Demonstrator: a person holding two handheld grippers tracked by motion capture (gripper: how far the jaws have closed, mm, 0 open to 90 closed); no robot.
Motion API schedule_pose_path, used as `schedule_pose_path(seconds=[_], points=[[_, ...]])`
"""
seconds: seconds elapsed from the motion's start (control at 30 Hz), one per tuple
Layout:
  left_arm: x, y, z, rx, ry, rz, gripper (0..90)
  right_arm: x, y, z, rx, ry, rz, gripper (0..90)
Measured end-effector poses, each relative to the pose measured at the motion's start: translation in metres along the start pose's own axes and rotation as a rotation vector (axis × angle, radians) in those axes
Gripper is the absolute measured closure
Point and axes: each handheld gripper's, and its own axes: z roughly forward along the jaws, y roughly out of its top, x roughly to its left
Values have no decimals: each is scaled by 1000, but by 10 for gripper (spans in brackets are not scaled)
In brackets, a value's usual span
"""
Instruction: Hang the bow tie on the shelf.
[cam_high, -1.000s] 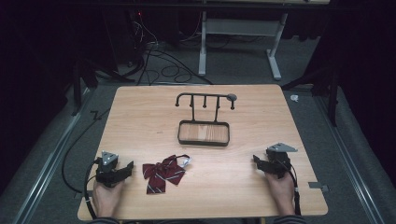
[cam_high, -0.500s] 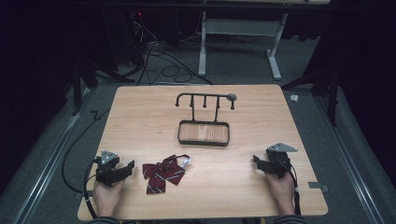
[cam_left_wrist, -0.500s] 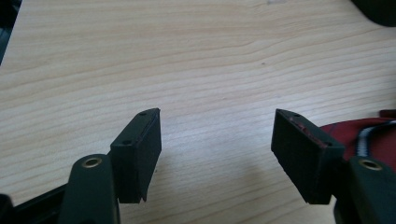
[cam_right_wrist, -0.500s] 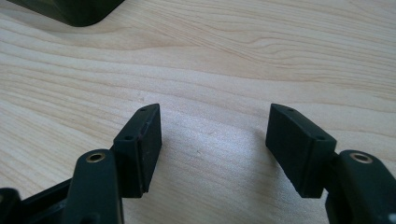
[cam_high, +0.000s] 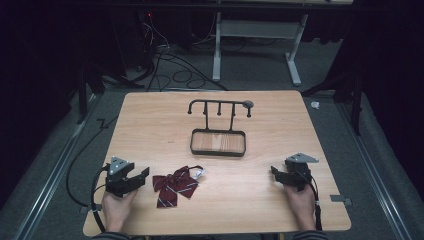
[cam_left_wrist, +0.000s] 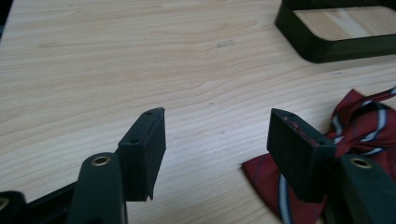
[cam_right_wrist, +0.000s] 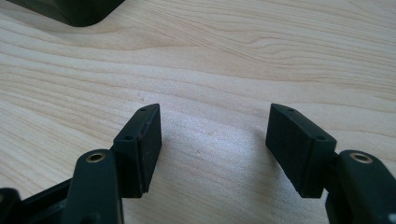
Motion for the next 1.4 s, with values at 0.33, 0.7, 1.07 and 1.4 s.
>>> schedule_pose_path(seconds=[0.33, 0.7, 1.07, 1.4], points=[[-17, 15, 3, 10, -72, 29, 379, 0, 0, 0, 2, 3, -4, 368], [-43, 30, 10, 23, -147, 107, 384, 0, 0, 0, 2, 4, -1, 369], [-66, 33, 30, 72, -227, 142, 420, 0, 0, 0, 3, 7, -1, 368], [-86, 38, 43, 95, -247, 222, 441, 0, 0, 0, 1, 8, 0, 367]])
